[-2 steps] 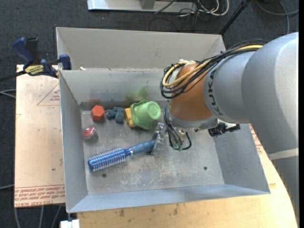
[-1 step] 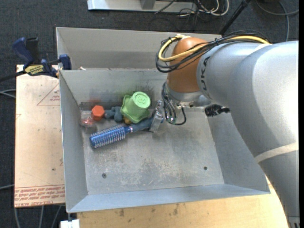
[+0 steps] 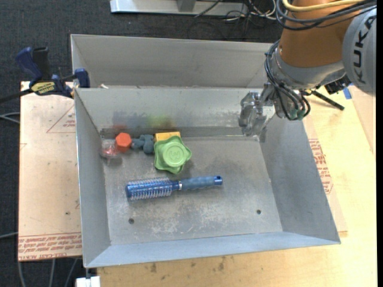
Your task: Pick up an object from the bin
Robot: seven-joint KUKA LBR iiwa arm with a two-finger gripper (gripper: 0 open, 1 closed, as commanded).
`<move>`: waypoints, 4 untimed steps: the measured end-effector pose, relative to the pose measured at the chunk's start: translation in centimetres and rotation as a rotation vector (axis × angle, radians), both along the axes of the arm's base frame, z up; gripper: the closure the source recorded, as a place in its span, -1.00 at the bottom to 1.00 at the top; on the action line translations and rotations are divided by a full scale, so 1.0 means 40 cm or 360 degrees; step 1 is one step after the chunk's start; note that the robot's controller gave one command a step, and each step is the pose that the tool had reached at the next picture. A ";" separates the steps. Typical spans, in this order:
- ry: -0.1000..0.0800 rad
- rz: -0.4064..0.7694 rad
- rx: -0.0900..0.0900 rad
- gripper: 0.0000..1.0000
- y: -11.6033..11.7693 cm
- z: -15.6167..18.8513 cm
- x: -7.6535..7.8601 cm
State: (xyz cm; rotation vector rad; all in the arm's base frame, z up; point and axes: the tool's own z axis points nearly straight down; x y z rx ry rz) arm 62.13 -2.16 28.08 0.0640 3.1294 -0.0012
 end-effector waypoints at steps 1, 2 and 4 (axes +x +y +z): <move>0.0028 0.0062 0.0001 1.00 -0.080 -0.182 -0.067; 0.0014 0.0070 0.0002 -1.00 -0.074 -0.171 -0.061; 0.0016 0.0405 0.0001 1.00 0.141 -0.526 -0.159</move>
Offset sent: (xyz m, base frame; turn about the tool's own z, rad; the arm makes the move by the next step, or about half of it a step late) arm -0.0250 -0.0301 -0.0683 -0.0445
